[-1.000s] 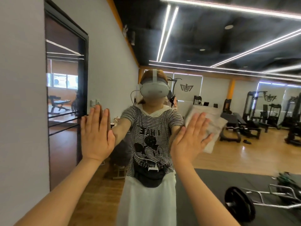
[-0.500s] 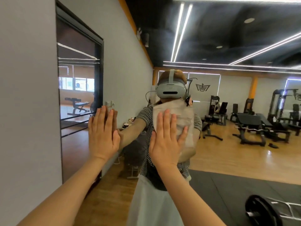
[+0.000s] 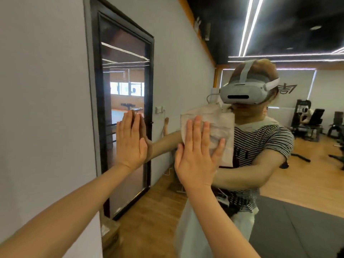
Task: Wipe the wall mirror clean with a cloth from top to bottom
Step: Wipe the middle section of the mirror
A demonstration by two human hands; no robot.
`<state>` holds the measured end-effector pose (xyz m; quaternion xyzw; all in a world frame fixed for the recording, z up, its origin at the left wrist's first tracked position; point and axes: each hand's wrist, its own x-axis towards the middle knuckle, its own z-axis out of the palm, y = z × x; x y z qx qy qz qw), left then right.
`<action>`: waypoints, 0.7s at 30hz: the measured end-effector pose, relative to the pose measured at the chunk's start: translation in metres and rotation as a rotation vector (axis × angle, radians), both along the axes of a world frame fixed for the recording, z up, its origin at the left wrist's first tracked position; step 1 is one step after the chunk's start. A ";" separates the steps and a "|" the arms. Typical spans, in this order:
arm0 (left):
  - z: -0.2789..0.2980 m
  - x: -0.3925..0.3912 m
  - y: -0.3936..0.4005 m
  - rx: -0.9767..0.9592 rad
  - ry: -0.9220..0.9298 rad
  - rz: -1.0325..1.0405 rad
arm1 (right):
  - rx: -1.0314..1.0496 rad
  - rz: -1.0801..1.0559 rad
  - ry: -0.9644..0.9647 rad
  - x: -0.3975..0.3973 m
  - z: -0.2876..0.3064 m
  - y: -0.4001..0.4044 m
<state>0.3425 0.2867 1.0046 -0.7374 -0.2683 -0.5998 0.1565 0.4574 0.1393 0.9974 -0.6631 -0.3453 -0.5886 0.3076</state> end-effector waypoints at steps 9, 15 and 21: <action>0.001 0.001 -0.005 -0.014 -0.021 0.026 | -0.004 -0.008 -0.018 0.000 -0.001 -0.002; 0.000 0.000 -0.004 -0.009 -0.012 0.020 | -0.052 -0.019 -0.019 0.000 -0.002 -0.003; 0.000 0.000 -0.003 -0.022 -0.026 -0.037 | -0.041 -0.045 -0.029 0.001 -0.005 0.000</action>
